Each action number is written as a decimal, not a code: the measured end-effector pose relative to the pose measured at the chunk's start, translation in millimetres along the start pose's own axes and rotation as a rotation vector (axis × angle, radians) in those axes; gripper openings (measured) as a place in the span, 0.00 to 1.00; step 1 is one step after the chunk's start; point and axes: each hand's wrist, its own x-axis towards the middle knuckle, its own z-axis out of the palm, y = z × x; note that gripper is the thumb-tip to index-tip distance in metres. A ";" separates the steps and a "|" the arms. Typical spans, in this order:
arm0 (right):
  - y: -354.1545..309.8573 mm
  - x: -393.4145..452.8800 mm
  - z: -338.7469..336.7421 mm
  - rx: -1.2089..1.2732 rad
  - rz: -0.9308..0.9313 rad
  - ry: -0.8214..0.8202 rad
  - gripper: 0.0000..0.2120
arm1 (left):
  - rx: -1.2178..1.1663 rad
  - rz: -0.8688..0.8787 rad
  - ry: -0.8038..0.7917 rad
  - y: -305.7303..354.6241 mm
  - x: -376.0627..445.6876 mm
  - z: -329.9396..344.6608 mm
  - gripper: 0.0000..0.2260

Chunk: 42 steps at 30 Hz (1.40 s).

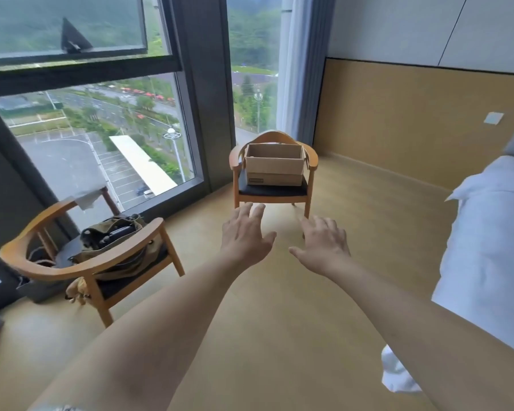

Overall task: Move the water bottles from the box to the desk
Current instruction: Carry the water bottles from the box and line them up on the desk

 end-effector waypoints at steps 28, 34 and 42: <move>63.3 533.4 105.0 0.145 0.014 -0.174 0.37 | -0.017 -0.090 -0.105 -48.2 500.0 184.6 0.31; 62.4 651.9 143.9 0.100 0.033 -0.176 0.37 | -0.031 -0.055 -0.152 -87.0 614.4 235.8 0.29; 39.6 811.0 174.5 0.112 0.080 -0.227 0.35 | -0.018 -0.093 -0.247 -159.7 783.4 280.2 0.30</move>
